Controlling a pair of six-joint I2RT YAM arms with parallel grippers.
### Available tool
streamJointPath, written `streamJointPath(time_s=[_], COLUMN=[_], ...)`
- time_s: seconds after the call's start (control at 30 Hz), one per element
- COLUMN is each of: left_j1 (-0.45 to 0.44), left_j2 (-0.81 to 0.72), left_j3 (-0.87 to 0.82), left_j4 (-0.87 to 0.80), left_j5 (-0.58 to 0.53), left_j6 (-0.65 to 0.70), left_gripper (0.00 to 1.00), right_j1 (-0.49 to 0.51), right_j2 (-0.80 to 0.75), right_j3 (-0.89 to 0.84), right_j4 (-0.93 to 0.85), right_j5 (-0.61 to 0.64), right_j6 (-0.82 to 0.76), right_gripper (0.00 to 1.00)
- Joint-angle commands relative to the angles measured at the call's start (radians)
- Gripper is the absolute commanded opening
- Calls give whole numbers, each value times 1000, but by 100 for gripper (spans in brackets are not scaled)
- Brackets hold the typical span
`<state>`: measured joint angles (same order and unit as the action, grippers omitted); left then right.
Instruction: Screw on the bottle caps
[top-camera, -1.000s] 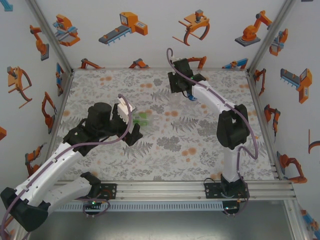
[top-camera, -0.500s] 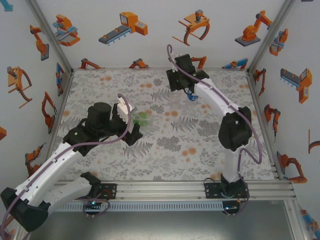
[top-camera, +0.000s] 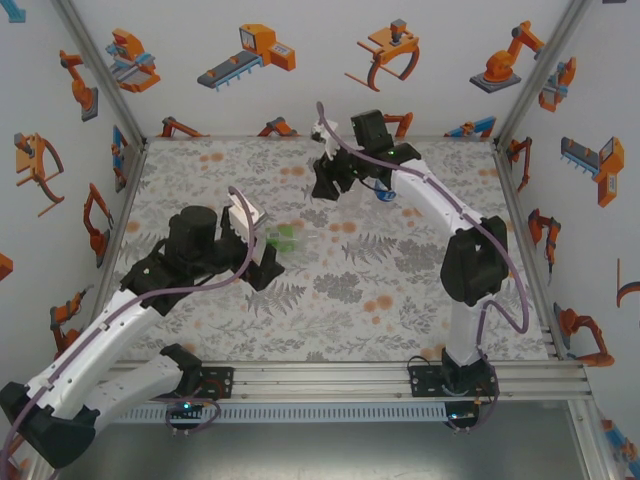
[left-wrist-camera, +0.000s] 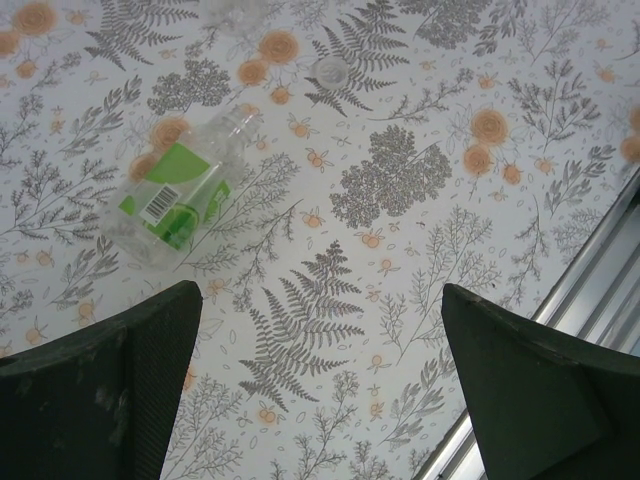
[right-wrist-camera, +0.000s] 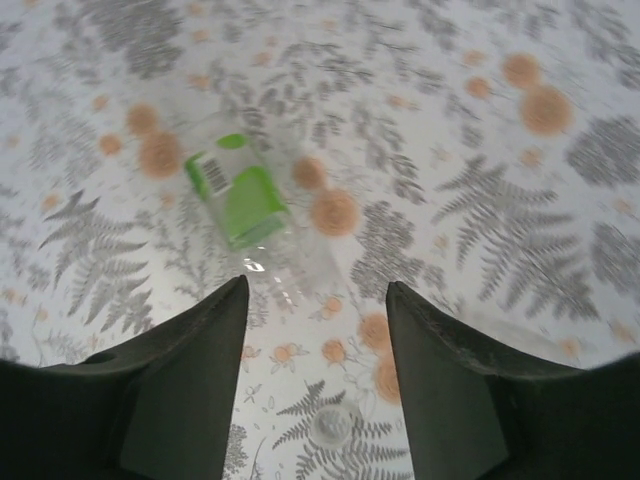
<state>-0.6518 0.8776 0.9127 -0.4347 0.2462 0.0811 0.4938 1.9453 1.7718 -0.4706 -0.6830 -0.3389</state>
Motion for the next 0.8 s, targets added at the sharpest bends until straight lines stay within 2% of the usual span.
streamJointPath(time_s=[0.0, 0.17, 0.3, 0.4, 0.77], left_j1=[7, 9, 8, 8, 8], left_j2=[-37, -70, -82, -92, -121], left_j3=[7, 3, 4, 6, 5], left_j4=[13, 6, -8, -18, -45], left_j5=[-8, -20, -24, -29, -34], left_j6=[-20, -23, -25, -25, -19], left_gripper=[97, 97, 97, 97, 97], right_j1=[14, 33, 56, 70, 100], right_j2=[5, 21, 50, 86, 203], right_j3=[-62, -171, -249, -261, -265], right_j4=[78, 254, 385, 415, 425], right_j5=[-223, -280, -279, -271, -230], right_j6=[-152, -176, -217, -237, -312], right_gripper=[58, 64, 71, 76, 78])
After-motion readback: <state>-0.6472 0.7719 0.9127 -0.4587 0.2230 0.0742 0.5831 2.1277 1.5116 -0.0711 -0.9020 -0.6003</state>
